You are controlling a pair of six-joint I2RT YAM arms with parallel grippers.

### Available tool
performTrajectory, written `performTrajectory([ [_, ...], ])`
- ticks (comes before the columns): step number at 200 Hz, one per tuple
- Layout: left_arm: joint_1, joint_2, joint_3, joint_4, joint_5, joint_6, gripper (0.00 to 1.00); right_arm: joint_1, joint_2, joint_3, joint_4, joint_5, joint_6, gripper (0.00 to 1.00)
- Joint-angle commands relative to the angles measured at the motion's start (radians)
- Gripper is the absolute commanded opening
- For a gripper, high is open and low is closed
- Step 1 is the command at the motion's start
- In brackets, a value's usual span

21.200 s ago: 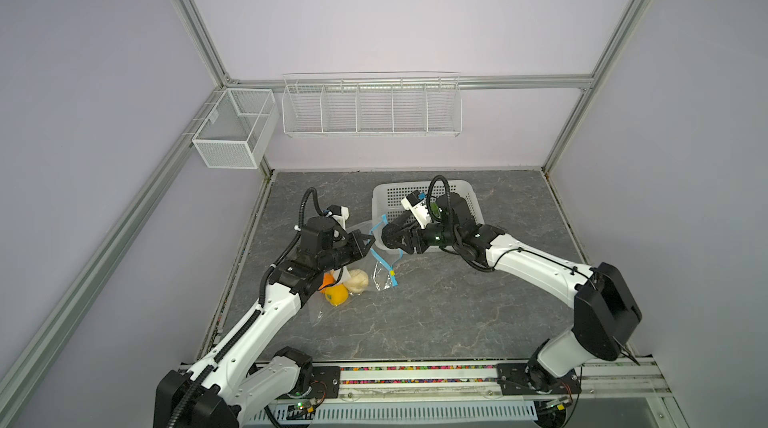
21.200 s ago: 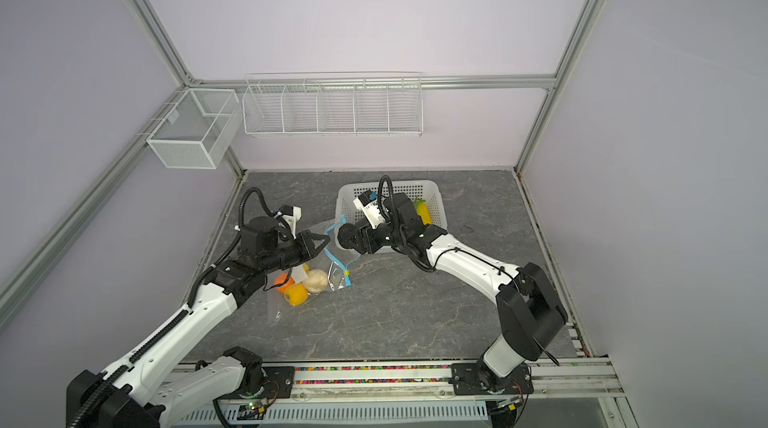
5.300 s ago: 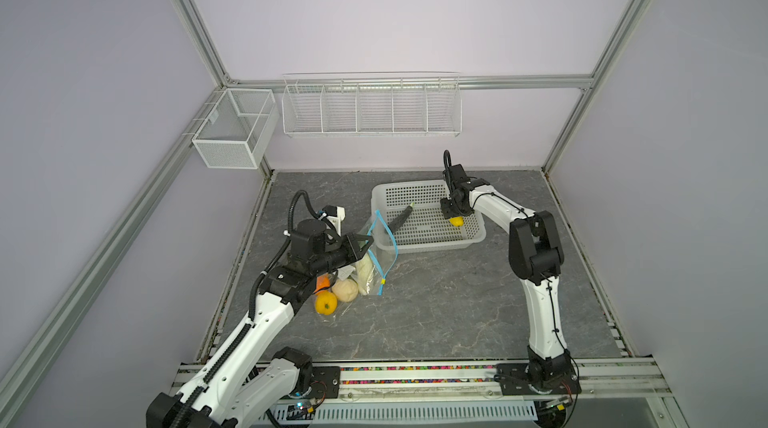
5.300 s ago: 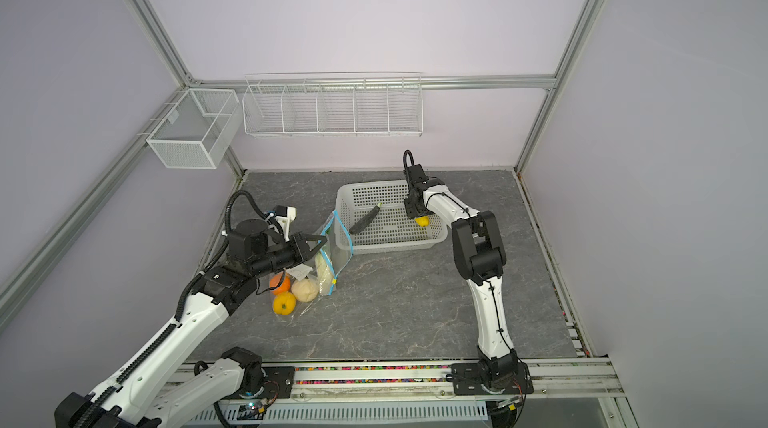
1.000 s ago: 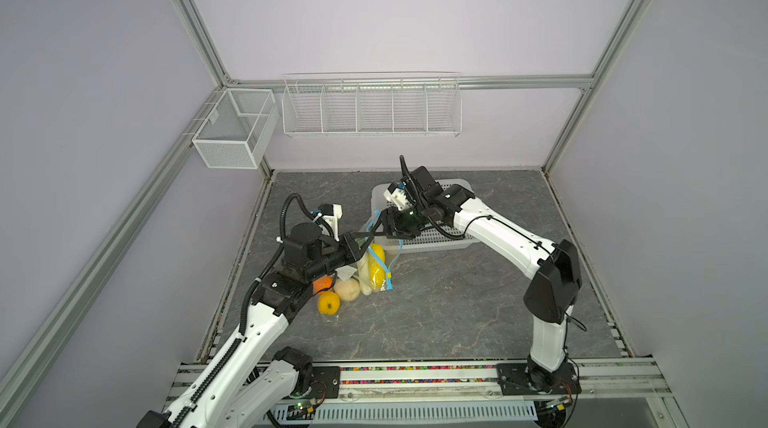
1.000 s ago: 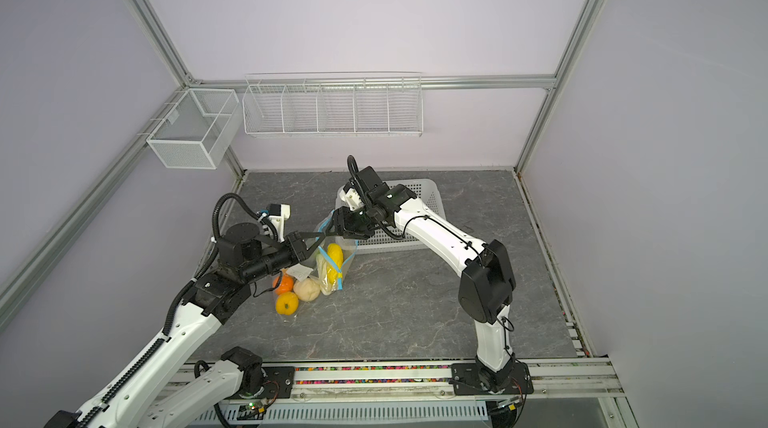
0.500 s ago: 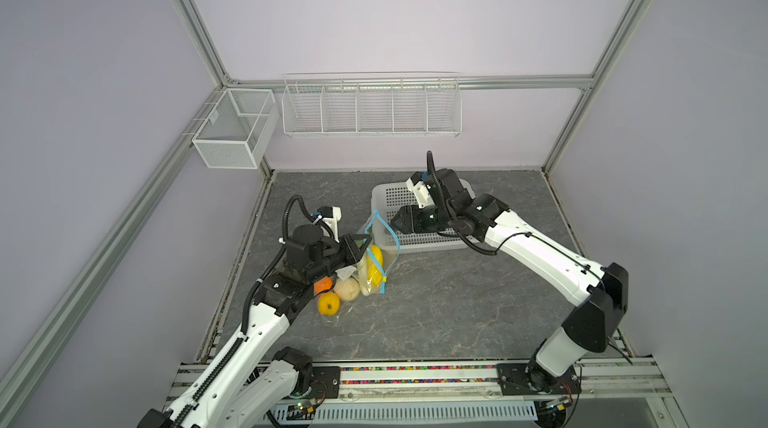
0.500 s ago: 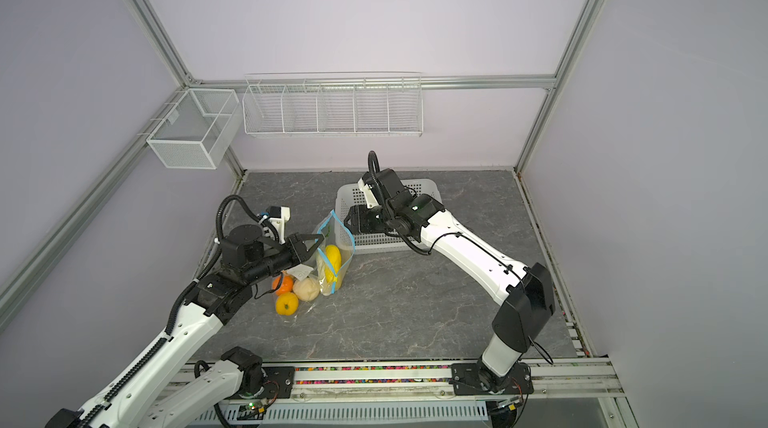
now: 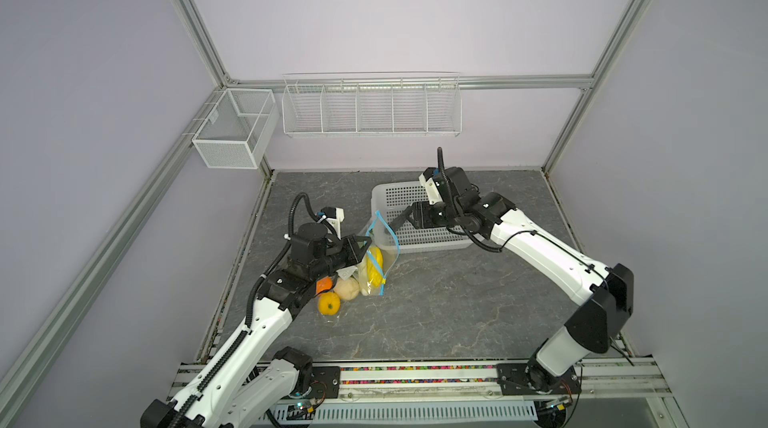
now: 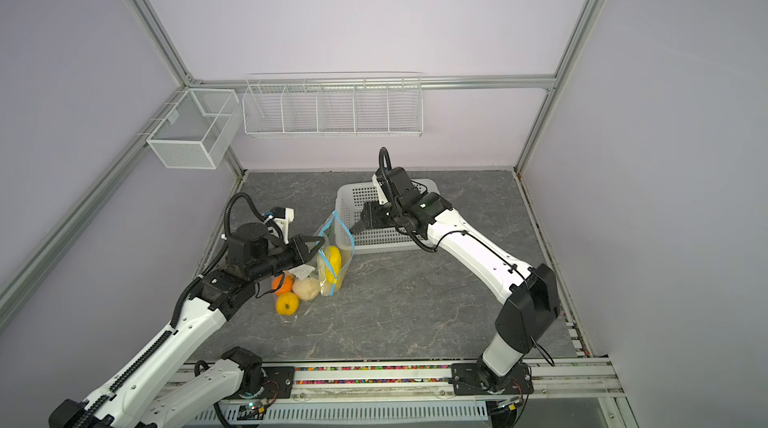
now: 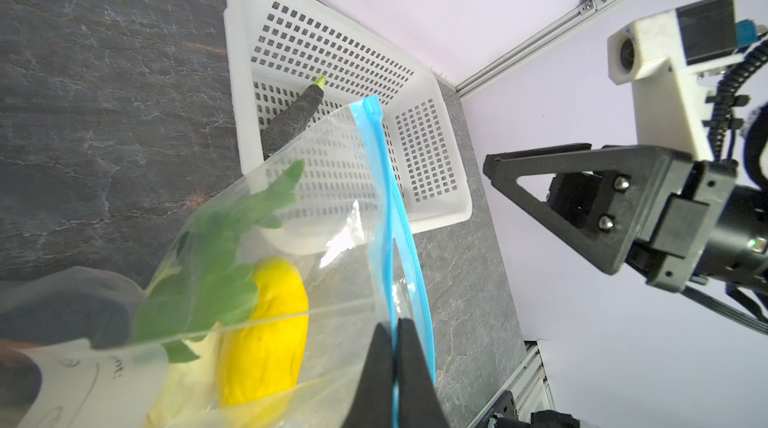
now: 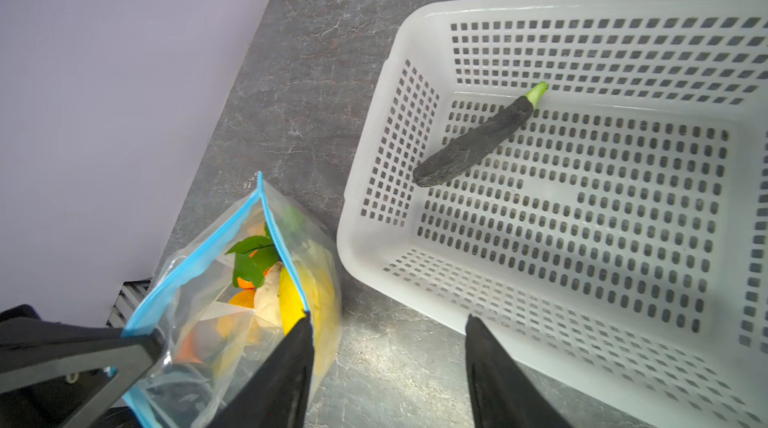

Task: Place the food in the zip-top bag and seal the zipper
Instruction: 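Move the right gripper back over the basket toward the eggplant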

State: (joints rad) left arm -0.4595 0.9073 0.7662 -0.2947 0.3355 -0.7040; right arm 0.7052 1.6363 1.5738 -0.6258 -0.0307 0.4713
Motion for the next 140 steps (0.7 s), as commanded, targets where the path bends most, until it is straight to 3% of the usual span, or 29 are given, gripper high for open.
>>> performTrajectory([
  [1,-0.004,0.0,0.038,-0.034,-0.034,0.039,0.0,-0.02,-0.048,-0.019,-0.061,0.022,-0.029,0.6],
  [101,-0.001,0.028,0.009,0.01,-0.053,0.046,0.0,-0.096,-0.073,-0.102,-0.019,0.028,-0.043,0.6],
  [140,0.008,0.049,-0.023,0.067,-0.038,0.035,0.0,-0.124,-0.032,-0.063,-0.042,0.003,-0.056,0.6],
])
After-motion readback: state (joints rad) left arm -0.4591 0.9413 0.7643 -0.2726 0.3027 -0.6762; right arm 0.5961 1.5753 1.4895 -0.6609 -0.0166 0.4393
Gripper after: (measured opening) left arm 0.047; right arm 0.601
